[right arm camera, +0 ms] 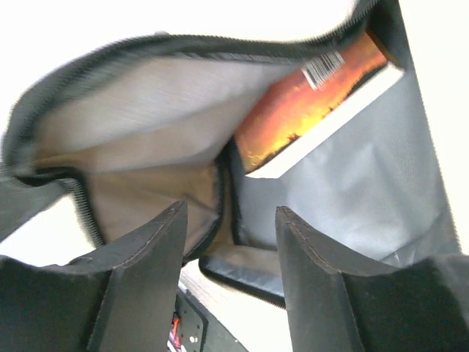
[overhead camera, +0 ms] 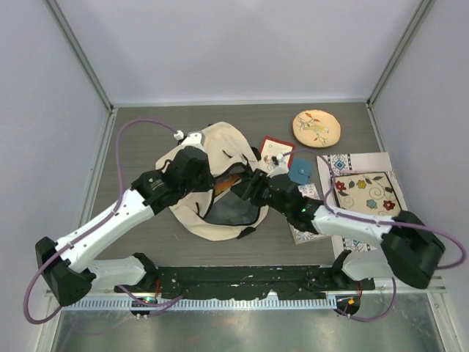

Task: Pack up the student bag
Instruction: Place the book in the student bag, then pick up the book from the center of the board.

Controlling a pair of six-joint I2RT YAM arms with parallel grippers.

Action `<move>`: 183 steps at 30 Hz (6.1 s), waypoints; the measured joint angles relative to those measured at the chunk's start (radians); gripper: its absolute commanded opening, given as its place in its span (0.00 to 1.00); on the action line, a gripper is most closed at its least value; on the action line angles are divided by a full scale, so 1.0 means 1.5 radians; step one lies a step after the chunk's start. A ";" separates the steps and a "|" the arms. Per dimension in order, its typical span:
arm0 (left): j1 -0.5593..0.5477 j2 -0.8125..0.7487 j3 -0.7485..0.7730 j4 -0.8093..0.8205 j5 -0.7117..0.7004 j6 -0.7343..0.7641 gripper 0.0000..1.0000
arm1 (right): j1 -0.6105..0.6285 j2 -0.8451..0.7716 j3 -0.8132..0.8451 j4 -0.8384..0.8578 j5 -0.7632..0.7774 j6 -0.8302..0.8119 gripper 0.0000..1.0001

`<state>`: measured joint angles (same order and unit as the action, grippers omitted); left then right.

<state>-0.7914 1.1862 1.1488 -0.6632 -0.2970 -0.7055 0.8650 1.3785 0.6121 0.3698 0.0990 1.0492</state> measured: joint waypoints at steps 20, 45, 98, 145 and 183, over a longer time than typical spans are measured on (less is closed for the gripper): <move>0.001 -0.170 -0.085 -0.045 0.050 0.023 0.53 | -0.102 -0.447 -0.053 -0.469 0.238 -0.160 0.86; -0.036 0.040 -0.089 0.210 0.234 -0.053 1.00 | -0.356 -0.351 -0.022 -0.583 0.146 -0.244 0.98; -0.165 0.506 0.097 0.298 0.290 -0.140 0.79 | -0.495 -0.395 -0.207 -0.473 -0.177 -0.191 0.95; -0.142 0.488 0.046 0.385 0.323 -0.188 0.35 | -0.506 -0.360 -0.216 -0.441 -0.179 -0.214 0.61; -0.113 0.262 0.043 0.354 0.370 -0.102 0.00 | -0.500 -0.467 -0.036 -0.512 -0.215 -0.204 0.91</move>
<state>-0.9607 1.5799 1.2133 -0.1326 0.2584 -0.8585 0.1146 0.6781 0.5579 -0.3977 -0.2234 0.7425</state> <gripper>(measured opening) 0.071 0.907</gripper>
